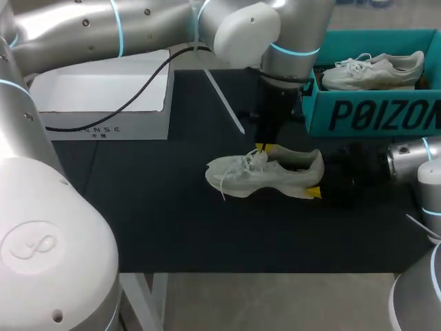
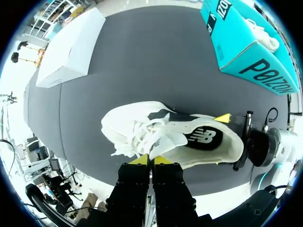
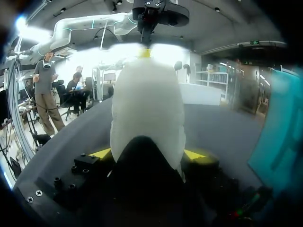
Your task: Take the shoe out of the shoebox, open the shoe tongue, remove and reinsert the insole, then place the shoe into the shoebox
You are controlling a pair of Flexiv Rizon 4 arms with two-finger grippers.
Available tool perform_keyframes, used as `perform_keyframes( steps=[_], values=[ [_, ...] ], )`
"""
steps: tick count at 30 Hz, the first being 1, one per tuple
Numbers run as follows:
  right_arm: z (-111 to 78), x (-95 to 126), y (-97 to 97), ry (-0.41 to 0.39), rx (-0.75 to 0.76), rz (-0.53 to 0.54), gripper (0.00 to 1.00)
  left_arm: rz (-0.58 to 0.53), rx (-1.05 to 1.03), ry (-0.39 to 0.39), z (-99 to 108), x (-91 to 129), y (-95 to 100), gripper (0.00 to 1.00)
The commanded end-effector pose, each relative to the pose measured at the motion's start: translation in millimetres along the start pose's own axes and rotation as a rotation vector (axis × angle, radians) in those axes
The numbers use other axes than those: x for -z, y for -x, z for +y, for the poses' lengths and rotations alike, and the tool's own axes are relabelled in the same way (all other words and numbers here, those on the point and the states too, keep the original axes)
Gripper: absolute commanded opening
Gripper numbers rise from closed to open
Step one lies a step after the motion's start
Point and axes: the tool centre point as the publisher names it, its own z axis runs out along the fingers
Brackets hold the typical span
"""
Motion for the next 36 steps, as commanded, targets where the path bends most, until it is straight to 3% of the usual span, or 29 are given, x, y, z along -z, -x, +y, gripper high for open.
perform_keyframes(
  steps=[1, 2, 3, 4, 5, 24, 28, 31, 34, 35, 36],
  values=[
    [-2.5, -3.3, -0.2, -0.003, 0.0, -0.003, 0.0, 0.059, 0.019, 0.011, 3.6, -8.0, 28.7, 0.0],
    [-2.5, -3.3, -0.2, -0.003, 0.0, -0.003, 0.0, 0.059, 0.023, 0.016, 3.1, -10.2, 29.6, 0.03],
    [-2.5, -3.3, -0.2, -0.003, 0.0, -0.003, 0.0, 0.059, 0.026, 0.023, 2.5, -12.0, 29.4, 0.38],
    [-2.5, -3.3, -0.2, -0.003, 0.0, -0.003, 0.0, 0.066, 0.017, 0.037, 2.1, -13.6, 27.9, 0.91],
    [-2.5, -3.3, -0.2, -0.003, 0.0, -0.003, 0.0, 0.07, 0.005, 0.044, 1.1, -15.0, 25.8, 1.0],
    [-2.5, -3.3, -0.2, -0.003, 0.0, -0.003, 0.0, 0.115, -0.063, 0.067, -10.3, -21.8, -22.1, 1.0],
    [-2.5, -3.3, -0.2, -0.003, 0.0, -0.003, 0.0, 0.107, -0.065, 0.071, -10.3, -26.4, -23.9, 0.83],
    [-2.5, -3.3, -0.2, -0.003, 0.0, -0.003, 0.0, 0.084, -0.056, 0.071, -9.6, -29.1, -23.0, 0.86],
    [-2.5, -3.3, -0.2, -0.003, 0.0, -0.003, 0.0, 0.07, -0.051, 0.067, -8.5, -30.3, -22.1, 0.83],
    [-2.5, -3.3, -0.2, -0.003, 0.0, -0.003, 0.0, 0.067, -0.051, 0.067, -7.9, -30.7, -21.7, 0.71],
    [-2.5, -3.3, -0.2, -0.003, 0.0, -0.003, 0.0, 0.065, -0.05, 0.066, -7.2, -31.0, -21.4, 0.51]
  ],
)
